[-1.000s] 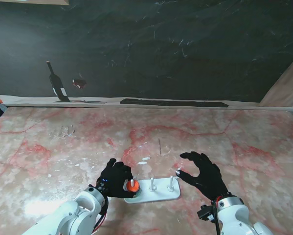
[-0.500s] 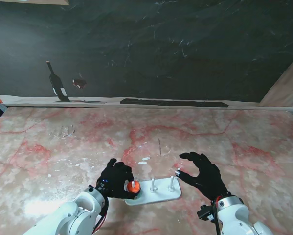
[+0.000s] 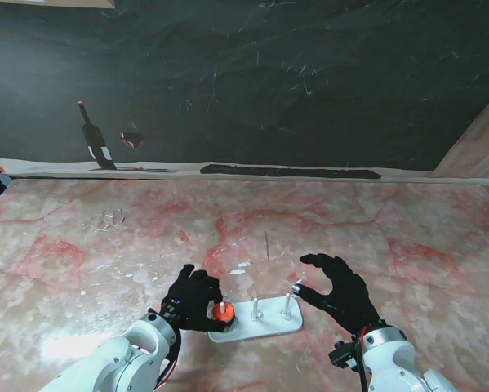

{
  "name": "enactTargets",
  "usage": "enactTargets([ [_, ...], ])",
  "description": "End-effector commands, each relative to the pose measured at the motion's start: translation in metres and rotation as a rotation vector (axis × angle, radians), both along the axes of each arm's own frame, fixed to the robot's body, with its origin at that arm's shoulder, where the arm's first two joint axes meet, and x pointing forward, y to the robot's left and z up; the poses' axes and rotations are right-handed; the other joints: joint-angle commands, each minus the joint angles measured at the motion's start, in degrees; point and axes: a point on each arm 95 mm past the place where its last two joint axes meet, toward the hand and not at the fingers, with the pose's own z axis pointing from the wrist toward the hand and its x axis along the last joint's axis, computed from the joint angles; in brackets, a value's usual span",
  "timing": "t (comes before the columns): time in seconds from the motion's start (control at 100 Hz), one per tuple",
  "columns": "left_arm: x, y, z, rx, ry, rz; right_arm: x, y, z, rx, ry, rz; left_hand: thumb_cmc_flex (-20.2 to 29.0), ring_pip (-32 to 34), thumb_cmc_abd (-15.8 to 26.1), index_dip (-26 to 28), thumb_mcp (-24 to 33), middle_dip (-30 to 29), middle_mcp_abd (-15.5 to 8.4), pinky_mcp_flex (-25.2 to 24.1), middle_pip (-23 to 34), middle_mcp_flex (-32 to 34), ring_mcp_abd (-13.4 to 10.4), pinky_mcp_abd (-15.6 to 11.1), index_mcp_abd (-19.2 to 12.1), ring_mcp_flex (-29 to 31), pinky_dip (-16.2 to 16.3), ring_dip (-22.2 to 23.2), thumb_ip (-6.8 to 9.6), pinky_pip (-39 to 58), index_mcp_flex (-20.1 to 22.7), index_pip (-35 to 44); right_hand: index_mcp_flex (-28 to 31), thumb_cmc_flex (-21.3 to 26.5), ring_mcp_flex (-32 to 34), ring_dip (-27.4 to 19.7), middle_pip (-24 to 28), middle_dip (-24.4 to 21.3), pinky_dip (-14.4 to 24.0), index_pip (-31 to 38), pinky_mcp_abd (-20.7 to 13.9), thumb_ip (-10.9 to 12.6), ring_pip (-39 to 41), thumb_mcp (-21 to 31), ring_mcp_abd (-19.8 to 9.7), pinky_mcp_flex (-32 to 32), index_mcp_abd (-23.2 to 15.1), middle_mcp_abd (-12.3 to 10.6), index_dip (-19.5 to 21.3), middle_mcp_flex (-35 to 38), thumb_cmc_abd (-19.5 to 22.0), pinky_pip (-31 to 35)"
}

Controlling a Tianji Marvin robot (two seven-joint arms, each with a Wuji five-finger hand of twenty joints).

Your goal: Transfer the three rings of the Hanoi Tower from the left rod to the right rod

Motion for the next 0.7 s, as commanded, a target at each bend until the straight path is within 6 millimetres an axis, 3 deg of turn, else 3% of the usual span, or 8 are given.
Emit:
enactTargets([
  [0.0,-0.0012,-0.0014,0.0014,-0.007,-0.003,-0.002,-0.0018,0.0017,-0.0007,0.008,0.002,0.002,3.40,0.12,-0.16,1.13,0.99,0.08,0.75,-0.24,0.03,-0.66,-0.38,-0.59,-2.52,-1.89,-0.07,0.41,0.24,-0.43,2.08,2.60,-1.35,0.33,1.07,0.14,0.91,0.61,0.50,-0.48,-0.79,0.82,-0.29,-0.22,0.00,-0.86,0.11,-0.17,-0.66,-0.40,-0.55,0.58],
  [0.09,-0.0010,-0.0013,0.0014,-0.008,-0.006,-0.003,-0.0018,0.0017,-0.0007,0.010,0.001,0.003,4.21,0.25,-0.81,1.85,2.27,0.13,0.68,-0.28,0.21,-0.61,-0.49,-0.69,-2.63,-1.92,-0.02,0.43,2.02,-0.31,2.36,3.84,-1.39,0.33,1.05,0.14,0.92,0.61,0.46,-0.47,-0.79,0.79,-0.29,-0.29,0.01,-0.87,0.17,-0.18,-0.65,-0.43,-0.63,0.61],
  [0.2,-0.0007,-0.0015,0.0014,-0.012,-0.010,-0.005,-0.0018,0.0016,-0.0006,0.009,0.000,0.003,4.22,0.37,-1.66,3.58,5.52,0.15,0.67,-0.27,0.41,-0.44,-0.59,-0.75,-2.92,-1.95,-0.15,0.37,3.07,-0.32,2.78,6.35,-1.48,0.39,1.07,0.14,0.93,0.61,0.42,-0.50,-0.79,0.80,-0.29,-0.30,0.03,-0.88,0.13,-0.17,-0.65,-0.42,-0.73,0.64],
  [0.37,-0.0005,-0.0022,0.0016,-0.016,-0.017,-0.008,-0.0016,0.0016,-0.0008,0.008,0.000,0.005,6.28,0.59,-3.77,6.70,7.19,0.13,0.70,-0.27,0.64,-0.15,-0.59,-0.84,-3.99,-1.95,-0.16,0.33,2.55,-0.26,2.93,10.57,-1.70,0.43,1.05,0.14,0.91,0.60,0.37,-0.57,-0.79,0.83,-0.29,-0.27,0.08,-0.89,0.10,-0.17,-0.66,-0.54,-0.78,0.69],
  [0.69,-0.0013,-0.0029,0.0042,-0.018,-0.025,-0.009,-0.0009,0.0018,-0.0012,0.007,0.003,0.009,8.81,0.72,-4.77,7.73,7.47,-0.01,0.69,-0.28,0.67,0.11,-0.56,-0.82,-4.84,-1.88,-0.11,0.23,3.27,-0.20,2.74,13.36,-2.23,0.56,1.04,0.13,0.91,0.61,0.27,-0.73,-0.79,0.85,-0.30,-0.20,0.11,-0.91,0.09,-0.18,-0.68,-0.78,-0.94,0.77],
])
